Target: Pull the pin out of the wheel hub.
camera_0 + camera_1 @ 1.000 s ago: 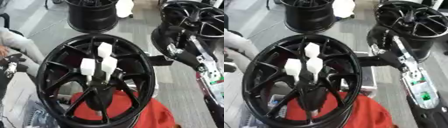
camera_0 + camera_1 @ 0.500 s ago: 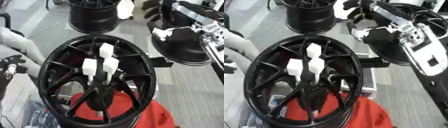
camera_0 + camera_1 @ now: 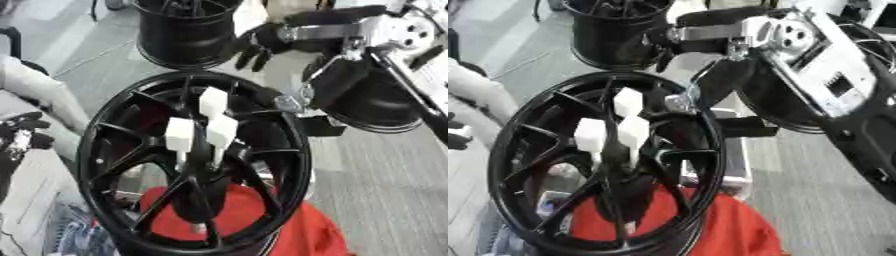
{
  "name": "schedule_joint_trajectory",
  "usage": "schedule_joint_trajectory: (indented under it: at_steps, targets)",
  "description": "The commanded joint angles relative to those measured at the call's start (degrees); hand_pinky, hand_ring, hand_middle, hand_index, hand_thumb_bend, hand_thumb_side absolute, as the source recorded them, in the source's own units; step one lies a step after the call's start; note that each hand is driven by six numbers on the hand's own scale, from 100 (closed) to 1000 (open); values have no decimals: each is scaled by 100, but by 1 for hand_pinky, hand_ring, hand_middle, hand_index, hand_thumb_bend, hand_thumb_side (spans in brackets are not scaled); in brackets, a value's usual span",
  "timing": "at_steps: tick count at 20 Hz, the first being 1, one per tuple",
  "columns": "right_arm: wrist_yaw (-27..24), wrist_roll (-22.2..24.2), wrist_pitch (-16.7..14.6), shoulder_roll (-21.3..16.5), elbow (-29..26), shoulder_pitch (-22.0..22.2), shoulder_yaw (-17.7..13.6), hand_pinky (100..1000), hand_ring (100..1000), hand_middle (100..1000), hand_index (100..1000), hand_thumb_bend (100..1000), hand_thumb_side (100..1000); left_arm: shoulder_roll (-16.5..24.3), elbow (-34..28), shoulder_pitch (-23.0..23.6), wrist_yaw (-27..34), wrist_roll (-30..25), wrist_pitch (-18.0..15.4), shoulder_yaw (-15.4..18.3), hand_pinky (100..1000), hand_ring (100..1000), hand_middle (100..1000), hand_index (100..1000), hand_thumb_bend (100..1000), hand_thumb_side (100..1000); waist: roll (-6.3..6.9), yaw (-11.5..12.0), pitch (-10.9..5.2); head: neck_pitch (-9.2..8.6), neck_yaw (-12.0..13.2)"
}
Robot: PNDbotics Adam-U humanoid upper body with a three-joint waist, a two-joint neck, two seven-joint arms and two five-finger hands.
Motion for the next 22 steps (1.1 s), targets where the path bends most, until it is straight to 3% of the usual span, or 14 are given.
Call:
schedule_joint_trajectory:
  at_steps: [1,6,10,22]
  targets:
    - [287,184,-124,76,73,-236,214,855,934,965,975,115,209,125,-101,-37,-25,-25,-14,-30,631,605,658,809,100,702,17,11,-72,29,-16]
    - [769,194,-430,428,447,-447,569,867,947,974,980,101,160,125,-100,-44,-28,-41,-18,-46,631,606,658,809,100,701,15,43,-71,29,-48]
    - [1096,194,-682,715,867,-542,673,874,949,966,979,100,160,121,-105,-54,-19,-51,-26,-57,631,606,658,809,100,700,24,77,-59,29,-72]
    - [1933,194,-1304,1094,1936,-538,605,887,948,949,979,100,170,101,-111,-81,-11,-62,-30,-63,631,607,658,809,100,700,39,128,-25,29,-85]
